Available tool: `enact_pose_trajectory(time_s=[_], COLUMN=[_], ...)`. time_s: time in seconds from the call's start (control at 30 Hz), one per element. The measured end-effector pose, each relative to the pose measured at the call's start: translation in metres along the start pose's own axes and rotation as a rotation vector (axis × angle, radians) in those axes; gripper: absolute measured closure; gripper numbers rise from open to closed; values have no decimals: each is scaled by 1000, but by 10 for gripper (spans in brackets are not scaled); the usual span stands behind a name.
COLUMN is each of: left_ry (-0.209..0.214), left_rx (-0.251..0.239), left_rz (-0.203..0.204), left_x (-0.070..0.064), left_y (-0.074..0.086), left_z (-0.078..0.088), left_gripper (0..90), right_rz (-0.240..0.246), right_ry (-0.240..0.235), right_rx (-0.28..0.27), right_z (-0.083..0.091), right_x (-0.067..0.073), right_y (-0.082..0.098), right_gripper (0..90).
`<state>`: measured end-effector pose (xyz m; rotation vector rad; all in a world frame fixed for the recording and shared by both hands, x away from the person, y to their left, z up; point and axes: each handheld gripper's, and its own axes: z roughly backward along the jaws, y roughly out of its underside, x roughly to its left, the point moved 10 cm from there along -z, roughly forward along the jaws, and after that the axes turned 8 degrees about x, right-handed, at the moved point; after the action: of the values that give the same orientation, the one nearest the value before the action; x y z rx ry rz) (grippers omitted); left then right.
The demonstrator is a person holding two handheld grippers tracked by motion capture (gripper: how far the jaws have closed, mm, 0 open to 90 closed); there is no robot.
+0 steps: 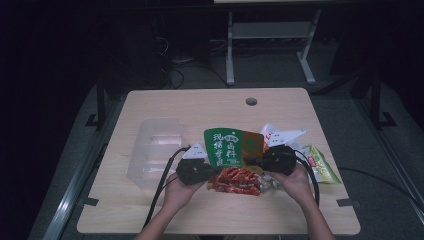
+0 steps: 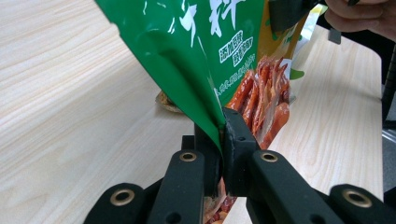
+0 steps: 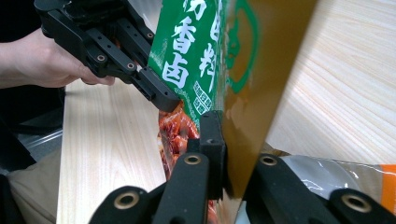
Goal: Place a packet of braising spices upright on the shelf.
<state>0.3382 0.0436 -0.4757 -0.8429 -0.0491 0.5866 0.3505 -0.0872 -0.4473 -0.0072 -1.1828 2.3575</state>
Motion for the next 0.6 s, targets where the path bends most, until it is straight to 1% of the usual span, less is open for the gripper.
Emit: enact_pose_trajectory(time_s=[0.07, 0.1, 0.13, 0.17, 0.2, 0.23, 0.27, 0.3, 0.37, 0.4, 0.47, 0.5, 0.53, 0.57, 0.6], left_ry=[-15, -30, -43, -44, -44, -54, -60, -61, -84, -88, -74, -63, -61, -66, -73], left_rx=[0, 2, 7, 9, 9, 6, 7, 5, 4, 7, 1, -11, -13, -7, -1], left_rz=[-3, -7, -11, -14, -15, -12, -18, -17, -31, -38, -22, -5, 0, -4, 0], left_x=[-1, -1, -1, -1, -2, -1, -2, -2, -3, -4, -5, -6, -6, -6, -7], left_y=[1, 1, 2, 4, 5, 6, 7, 8, 11, 13, 18, 21, 24, 28, 35], left_z=[1, 2, 3, 4, 5, 7, 9, 11, 15, 17, 19, 20, 20, 20, 21], left_gripper=[820, 730, 730, 699, 646, 646, 605, 585, 517, 493, 436, 398, 386, 381, 353], right_rz=[3, 7, 7, 8, 18, 18, 18, 24, 29, 32, 33, 39, 37, 39, 39], right_ry=[-7, -10, -10, -10, -10, -10, -13, -12, -17, -22, -29, -29, -33, -37, -38], right_rx=[-1, -2, -2, 0, -2, -2, -3, -3, -5, -8, -13, -17, -17, -21, -24], right_z=[0, 0, 0, 0, 0, 0, -1, -1, -1, -1, -1, -1, -1, -1, 0], right_x=[1, 2, 2, 3, 5, 5, 6, 6, 8, 9, 11, 11, 12, 13, 15], right_y=[0, -1, -1, -1, -3, -3, -3, -4, -5, -6, -8, -9, -9, -10, -12], right_gripper=[884, 887, 887, 887, 888, 888, 889, 889, 889, 889, 890, 890, 890, 890, 890])
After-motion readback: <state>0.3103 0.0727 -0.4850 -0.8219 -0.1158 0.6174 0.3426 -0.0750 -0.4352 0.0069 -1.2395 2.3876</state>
